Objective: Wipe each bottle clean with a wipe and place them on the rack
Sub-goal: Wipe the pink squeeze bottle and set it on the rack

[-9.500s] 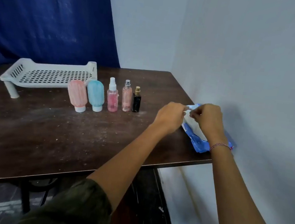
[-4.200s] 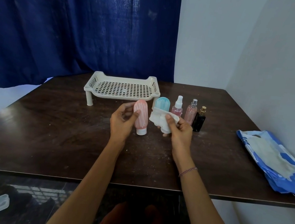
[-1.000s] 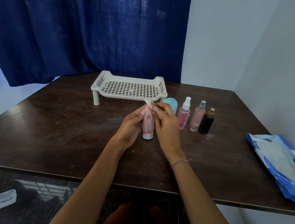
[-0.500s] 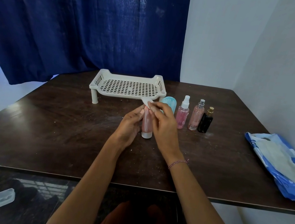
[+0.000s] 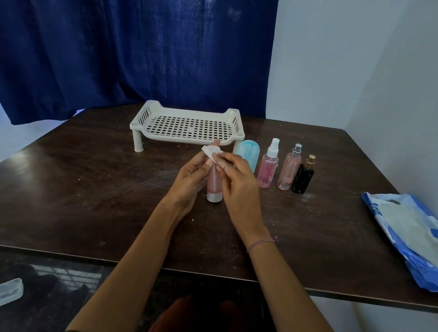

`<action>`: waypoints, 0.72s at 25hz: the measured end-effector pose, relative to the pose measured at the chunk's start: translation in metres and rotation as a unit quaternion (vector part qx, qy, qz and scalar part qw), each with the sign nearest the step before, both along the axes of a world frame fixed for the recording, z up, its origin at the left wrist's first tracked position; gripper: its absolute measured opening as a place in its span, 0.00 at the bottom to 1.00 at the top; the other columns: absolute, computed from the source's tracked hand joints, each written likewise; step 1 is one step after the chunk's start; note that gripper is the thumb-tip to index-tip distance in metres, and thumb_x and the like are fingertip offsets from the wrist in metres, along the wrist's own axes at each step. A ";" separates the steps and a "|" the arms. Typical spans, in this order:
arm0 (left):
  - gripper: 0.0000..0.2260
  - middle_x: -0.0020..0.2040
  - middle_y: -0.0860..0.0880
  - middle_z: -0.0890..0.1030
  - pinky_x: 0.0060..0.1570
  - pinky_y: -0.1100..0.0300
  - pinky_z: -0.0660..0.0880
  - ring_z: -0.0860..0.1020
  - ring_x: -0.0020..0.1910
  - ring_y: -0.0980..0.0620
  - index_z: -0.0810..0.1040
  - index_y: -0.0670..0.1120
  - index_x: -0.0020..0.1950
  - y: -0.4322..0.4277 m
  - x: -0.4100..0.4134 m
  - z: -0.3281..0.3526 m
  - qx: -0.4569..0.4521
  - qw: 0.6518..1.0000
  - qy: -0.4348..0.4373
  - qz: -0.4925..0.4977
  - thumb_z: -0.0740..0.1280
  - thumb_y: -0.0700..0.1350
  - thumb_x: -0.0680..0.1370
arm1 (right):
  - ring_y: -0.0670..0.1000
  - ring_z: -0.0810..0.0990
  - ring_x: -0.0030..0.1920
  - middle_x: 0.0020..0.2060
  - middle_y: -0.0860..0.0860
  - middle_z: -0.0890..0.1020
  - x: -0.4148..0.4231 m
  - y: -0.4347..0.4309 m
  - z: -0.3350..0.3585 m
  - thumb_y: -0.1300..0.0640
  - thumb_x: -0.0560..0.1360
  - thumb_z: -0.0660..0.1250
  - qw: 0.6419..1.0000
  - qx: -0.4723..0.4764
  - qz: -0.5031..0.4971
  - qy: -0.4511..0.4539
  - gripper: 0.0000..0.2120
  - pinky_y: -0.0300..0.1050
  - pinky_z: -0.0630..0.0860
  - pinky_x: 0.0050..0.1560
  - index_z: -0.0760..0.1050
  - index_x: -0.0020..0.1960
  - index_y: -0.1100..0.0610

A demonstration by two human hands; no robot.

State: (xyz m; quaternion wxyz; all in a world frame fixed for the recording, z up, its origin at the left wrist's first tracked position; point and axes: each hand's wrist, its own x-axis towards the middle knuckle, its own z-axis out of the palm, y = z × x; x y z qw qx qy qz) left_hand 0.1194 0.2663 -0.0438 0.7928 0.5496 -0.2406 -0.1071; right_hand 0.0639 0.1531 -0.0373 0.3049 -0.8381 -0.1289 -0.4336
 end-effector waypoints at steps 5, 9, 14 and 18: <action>0.17 0.54 0.50 0.80 0.60 0.50 0.71 0.77 0.54 0.53 0.74 0.55 0.62 0.004 0.004 0.002 0.003 0.999 0.029 0.046 0.60 0.38 0.79 | 0.50 0.78 0.55 0.53 0.57 0.80 -0.008 0.002 -0.003 0.66 0.74 0.67 1.000 -0.012 0.018 0.008 0.12 0.37 0.71 0.61 0.78 0.57 0.64; 0.16 0.55 0.52 0.80 0.63 0.46 0.69 0.76 0.57 0.51 0.76 0.58 0.58 0.004 0.004 0.002 0.018 0.998 0.029 0.051 0.63 0.39 0.77 | 0.51 0.76 0.58 0.56 0.58 0.79 -0.010 0.006 0.001 0.65 0.75 0.64 1.000 -0.026 -0.001 0.015 0.13 0.36 0.67 0.65 0.76 0.58 0.66; 0.14 0.55 0.48 0.79 0.56 0.51 0.75 0.77 0.55 0.51 0.75 0.55 0.61 0.003 0.008 0.001 0.012 0.997 0.016 0.076 0.63 0.41 0.78 | 0.52 0.79 0.51 0.51 0.58 0.80 -0.012 0.002 0.001 0.68 0.72 0.68 0.997 -0.061 0.003 0.044 0.10 0.36 0.72 0.57 0.79 0.53 0.66; 0.13 0.60 0.42 0.75 0.59 0.49 0.73 0.75 0.58 0.48 0.73 0.56 0.62 0.001 0.009 0.000 0.030 0.997 0.001 0.073 0.62 0.44 0.79 | 0.52 0.81 0.49 0.49 0.57 0.82 -0.011 0.001 0.000 0.67 0.70 0.70 0.997 -0.064 -0.017 0.031 0.10 0.38 0.74 0.55 0.80 0.52 0.65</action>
